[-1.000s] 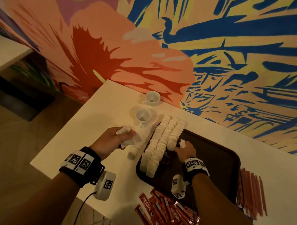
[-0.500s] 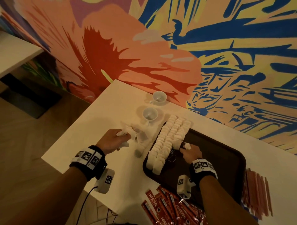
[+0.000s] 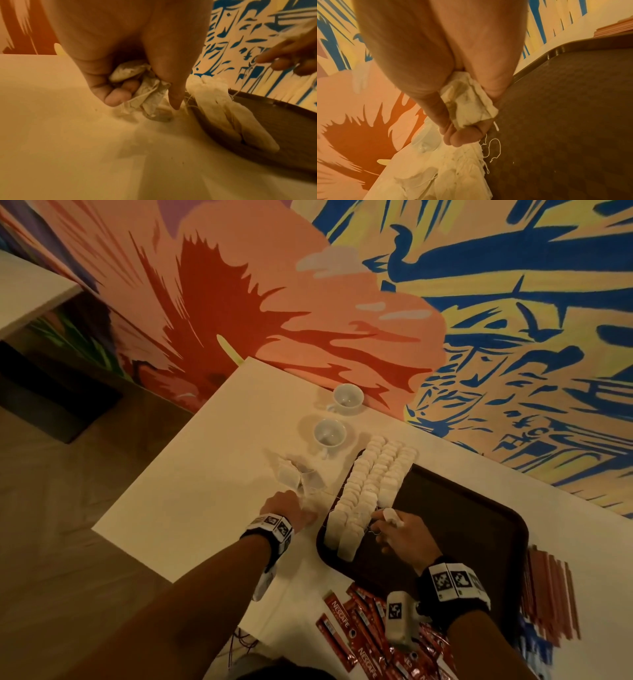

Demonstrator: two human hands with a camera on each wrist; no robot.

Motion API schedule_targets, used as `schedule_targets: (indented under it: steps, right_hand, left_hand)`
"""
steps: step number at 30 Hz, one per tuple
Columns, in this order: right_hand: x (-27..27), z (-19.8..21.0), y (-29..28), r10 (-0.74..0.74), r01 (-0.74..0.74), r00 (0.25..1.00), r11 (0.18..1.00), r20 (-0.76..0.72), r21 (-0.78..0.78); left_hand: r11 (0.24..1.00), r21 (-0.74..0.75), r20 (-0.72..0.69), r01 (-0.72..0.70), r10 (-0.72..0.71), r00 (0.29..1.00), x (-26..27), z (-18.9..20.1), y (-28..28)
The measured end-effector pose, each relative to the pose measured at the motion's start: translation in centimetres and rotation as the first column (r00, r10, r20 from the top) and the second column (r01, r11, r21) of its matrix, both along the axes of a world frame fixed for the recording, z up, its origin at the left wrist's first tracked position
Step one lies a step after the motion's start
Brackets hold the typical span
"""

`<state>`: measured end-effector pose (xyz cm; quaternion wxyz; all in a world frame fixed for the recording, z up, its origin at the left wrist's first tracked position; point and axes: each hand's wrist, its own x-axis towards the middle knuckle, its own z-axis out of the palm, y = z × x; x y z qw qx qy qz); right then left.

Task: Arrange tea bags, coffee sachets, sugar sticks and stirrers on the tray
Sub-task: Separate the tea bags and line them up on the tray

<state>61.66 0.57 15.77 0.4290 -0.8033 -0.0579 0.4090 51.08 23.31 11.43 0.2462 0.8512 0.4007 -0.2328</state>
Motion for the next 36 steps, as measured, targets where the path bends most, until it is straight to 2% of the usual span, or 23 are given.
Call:
schedule_targets:
  steps: [7,14,20,23,26,31,34,36]
  right_hand:
    - [-0.3,0.4,-0.3,0.012,-0.013,1.000,0.999,-0.014,-0.030]
    - [-0.5,0.5,1.3,0.035,-0.035,0.998,0.999,-0.055,-0.001]
    - [-1.5,0.7,3.4,0.077,-0.075,0.993,0.997,-0.087,0.024]
    - [-1.7,1.3,4.2,0.063,-0.055,0.990,0.996,-0.130,0.066]
    - [-1.6,2.1,4.4,0.065,-0.055,0.995,0.991,-0.082,0.120]
    - [-0.8,2.8,3.2,-0.042,0.047,0.998,0.989,-0.037,0.138]
    - [-0.1,3.3,1.8,-0.086,0.092,0.995,0.984,-0.048,0.152]
    - [0.5,3.6,0.8,-0.034,0.034,0.999,0.989,-0.007,0.145]
  left_hand:
    - [0.997,0.032,-0.031,0.072,-0.071,0.997,0.2,-0.8,-0.3]
    - [0.995,-0.070,0.008,-0.065,0.066,0.998,-1.5,-0.2,0.3]
    - [0.972,-0.210,0.217,-0.108,0.154,0.964,-1.9,1.1,-0.9]
    - [0.976,-0.217,0.354,-0.024,0.102,0.930,-1.5,2.7,-2.5]
    - [0.974,-0.213,0.461,0.079,0.029,0.887,-0.9,4.3,-4.1]
    - [0.968,-0.193,0.551,0.163,-0.031,0.834,0.1,5.9,-5.7]
    - [0.927,-0.336,0.576,0.168,0.061,0.816,0.2,6.3,-5.6]
    - [0.895,-0.408,0.570,0.182,0.095,0.816,0.3,6.6,-5.4]
